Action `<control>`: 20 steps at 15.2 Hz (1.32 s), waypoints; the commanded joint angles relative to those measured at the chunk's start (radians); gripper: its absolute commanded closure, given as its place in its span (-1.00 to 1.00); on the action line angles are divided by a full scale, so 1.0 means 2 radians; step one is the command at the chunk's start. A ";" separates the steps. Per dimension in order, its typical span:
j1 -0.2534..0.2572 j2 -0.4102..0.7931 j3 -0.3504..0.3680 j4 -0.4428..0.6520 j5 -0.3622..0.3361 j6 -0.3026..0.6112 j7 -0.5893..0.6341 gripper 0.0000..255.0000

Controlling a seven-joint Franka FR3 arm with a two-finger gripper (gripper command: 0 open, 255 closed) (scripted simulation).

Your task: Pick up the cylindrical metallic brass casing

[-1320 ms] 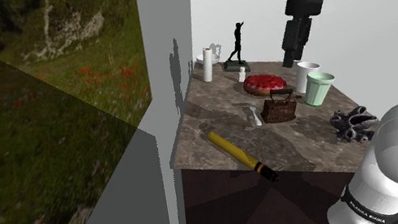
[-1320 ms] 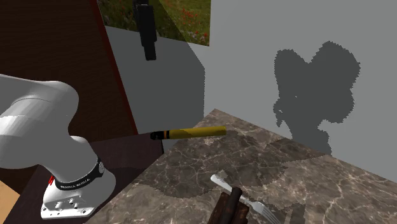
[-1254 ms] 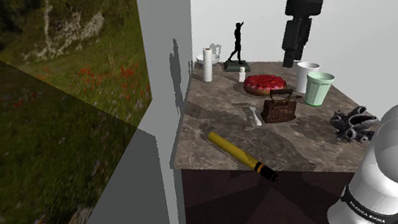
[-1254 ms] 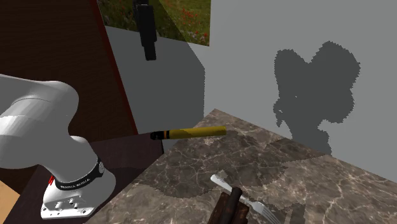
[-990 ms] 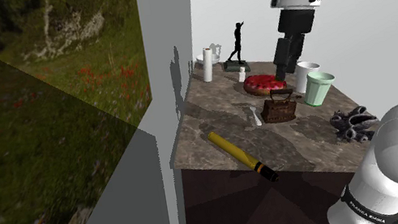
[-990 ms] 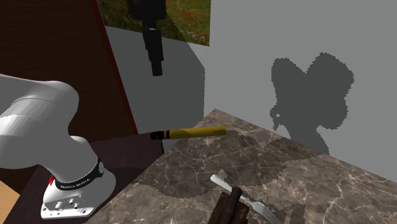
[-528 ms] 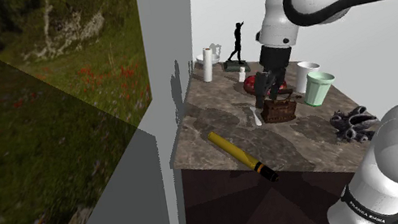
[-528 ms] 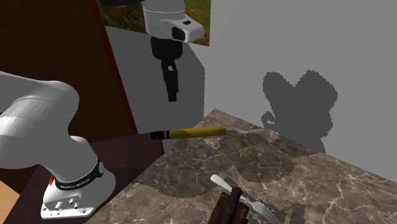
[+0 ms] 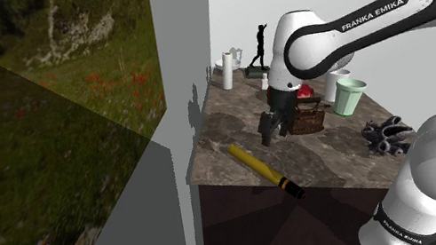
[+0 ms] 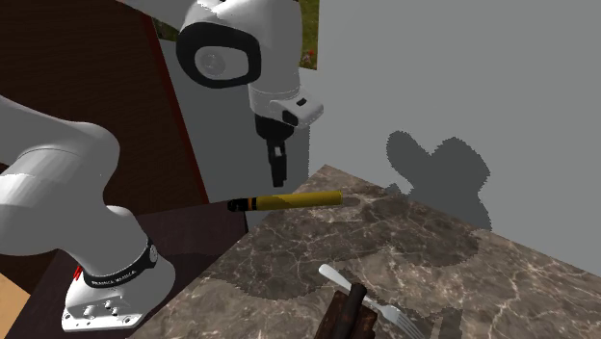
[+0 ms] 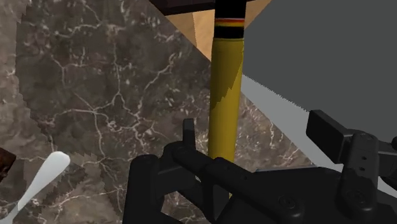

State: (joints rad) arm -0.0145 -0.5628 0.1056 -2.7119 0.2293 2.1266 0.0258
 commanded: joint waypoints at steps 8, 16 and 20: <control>0.011 0.129 0.011 -0.019 0.042 0.154 0.000 -1.00; 0.015 0.169 0.011 -0.030 0.055 0.204 -0.014 1.00; 0.016 0.169 0.011 -0.030 0.056 0.204 -0.014 1.00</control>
State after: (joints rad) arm 0.0167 -0.2249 0.1283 -2.7713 0.3403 2.5339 -0.0027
